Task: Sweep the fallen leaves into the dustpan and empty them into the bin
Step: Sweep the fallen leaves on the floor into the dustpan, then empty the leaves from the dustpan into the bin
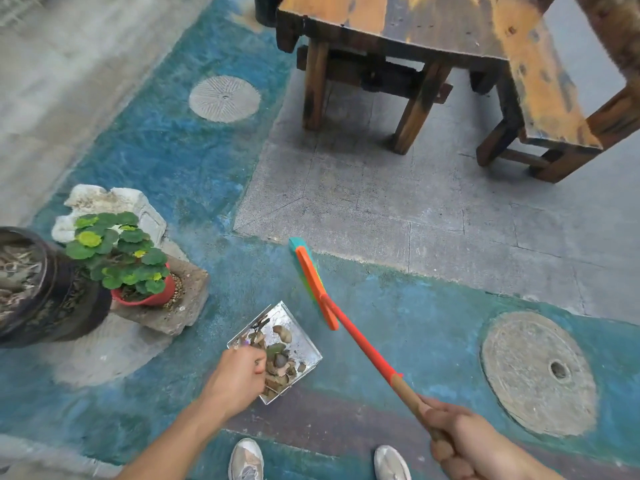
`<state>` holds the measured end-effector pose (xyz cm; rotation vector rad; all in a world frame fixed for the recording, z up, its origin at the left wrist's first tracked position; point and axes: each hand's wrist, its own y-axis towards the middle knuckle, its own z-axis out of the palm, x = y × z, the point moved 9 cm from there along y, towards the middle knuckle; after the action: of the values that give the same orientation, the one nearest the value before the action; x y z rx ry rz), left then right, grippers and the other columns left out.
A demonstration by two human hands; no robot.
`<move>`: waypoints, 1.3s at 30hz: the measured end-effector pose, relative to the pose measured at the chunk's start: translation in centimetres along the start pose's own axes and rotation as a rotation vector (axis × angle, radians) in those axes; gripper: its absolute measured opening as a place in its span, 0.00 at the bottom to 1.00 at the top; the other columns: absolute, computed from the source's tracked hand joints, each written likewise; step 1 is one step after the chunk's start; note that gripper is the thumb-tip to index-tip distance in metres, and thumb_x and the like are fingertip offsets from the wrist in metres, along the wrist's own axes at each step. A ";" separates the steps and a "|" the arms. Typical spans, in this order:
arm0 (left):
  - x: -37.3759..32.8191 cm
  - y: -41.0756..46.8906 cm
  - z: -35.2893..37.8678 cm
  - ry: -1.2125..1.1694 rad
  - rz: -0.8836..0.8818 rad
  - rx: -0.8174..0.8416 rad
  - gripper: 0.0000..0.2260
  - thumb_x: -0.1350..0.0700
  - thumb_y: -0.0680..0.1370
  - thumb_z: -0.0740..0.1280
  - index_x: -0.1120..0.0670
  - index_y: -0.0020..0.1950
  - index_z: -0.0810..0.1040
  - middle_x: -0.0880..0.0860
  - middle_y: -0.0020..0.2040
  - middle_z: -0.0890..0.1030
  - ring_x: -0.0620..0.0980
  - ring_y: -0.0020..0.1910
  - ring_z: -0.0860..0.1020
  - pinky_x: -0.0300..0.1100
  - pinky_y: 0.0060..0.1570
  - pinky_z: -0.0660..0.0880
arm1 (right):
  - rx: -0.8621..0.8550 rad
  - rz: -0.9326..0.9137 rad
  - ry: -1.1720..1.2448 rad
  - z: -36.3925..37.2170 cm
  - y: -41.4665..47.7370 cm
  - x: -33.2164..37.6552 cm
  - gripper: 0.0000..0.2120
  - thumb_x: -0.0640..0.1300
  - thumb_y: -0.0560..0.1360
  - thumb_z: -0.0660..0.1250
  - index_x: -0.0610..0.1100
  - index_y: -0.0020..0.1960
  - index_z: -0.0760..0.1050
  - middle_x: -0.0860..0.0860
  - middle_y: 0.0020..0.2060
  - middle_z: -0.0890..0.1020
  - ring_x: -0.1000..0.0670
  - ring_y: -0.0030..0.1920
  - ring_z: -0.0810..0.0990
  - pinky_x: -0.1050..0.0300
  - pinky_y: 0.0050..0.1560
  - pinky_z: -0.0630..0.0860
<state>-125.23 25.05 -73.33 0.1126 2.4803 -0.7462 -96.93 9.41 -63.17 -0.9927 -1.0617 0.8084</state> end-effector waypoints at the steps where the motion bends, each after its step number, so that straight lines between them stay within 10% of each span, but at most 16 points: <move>1: -0.5 -1.5 -1.2 -0.028 -0.017 -0.036 0.13 0.67 0.67 0.60 0.52 0.28 0.62 0.49 0.27 0.60 0.49 0.30 0.58 0.43 0.30 0.60 | -0.035 -0.001 -0.040 -0.6 -1.0 2.2 0.20 0.36 0.82 0.51 0.48 0.58 0.80 0.49 0.23 0.67 0.54 0.17 0.58 0.69 0.16 0.55; 10: -6.0 -18.9 -10.1 -0.240 -0.278 -0.424 0.24 0.54 0.66 0.75 0.53 0.27 0.58 0.49 0.23 0.58 0.47 0.29 0.55 0.42 0.29 0.57 | 0.024 0.129 -0.429 -1.0 -10.5 12.1 0.17 0.41 0.81 0.53 0.53 0.46 0.79 0.54 0.24 0.59 0.57 0.16 0.58 0.71 0.14 0.55; 14: -8.9 -28.2 -14.3 -0.206 -0.406 -0.648 0.18 0.66 0.64 0.67 0.54 0.24 0.59 0.49 0.25 0.56 0.50 0.30 0.55 0.43 0.29 0.56 | 0.221 0.254 -0.651 2.2 -15.7 12.1 0.30 0.40 0.80 0.50 0.39 0.26 0.81 0.54 0.20 0.61 0.58 0.15 0.61 0.69 0.13 0.61; 20: -9.2 -41.4 -19.3 -0.198 -0.558 -0.870 0.11 0.66 0.62 0.60 0.54 0.24 0.61 0.51 0.25 0.57 0.51 0.32 0.55 0.45 0.29 0.55 | 0.345 0.240 -0.939 10.3 -21.4 9.7 0.31 0.41 0.80 0.51 0.39 0.22 0.77 0.53 0.19 0.63 0.57 0.14 0.62 0.69 0.13 0.61; 32: -5.1 -60.9 -27.0 -0.222 -0.759 -1.135 0.16 0.68 0.67 0.62 0.55 0.24 0.62 0.50 0.22 0.62 0.51 0.28 0.60 0.40 0.25 0.59 | 0.499 -0.063 -1.243 29.8 -27.4 1.6 0.10 0.40 0.79 0.59 0.45 0.42 0.76 0.54 0.24 0.65 0.58 0.16 0.62 0.70 0.14 0.59; 39: 0.6 -66.6 -33.7 -0.093 -0.826 -1.173 0.16 0.67 0.69 0.61 0.54 0.23 0.64 0.48 0.21 0.64 0.46 0.25 0.63 0.36 0.24 0.60 | 0.709 0.015 -1.208 40.2 -30.6 -2.8 0.18 0.40 0.81 0.52 0.51 0.55 0.80 0.54 0.23 0.63 0.59 0.16 0.62 0.69 0.12 0.59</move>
<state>-156.92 -13.17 -17.63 -1.3551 2.4164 0.5191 -134.00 6.36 -28.83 0.1994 -1.5596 1.7206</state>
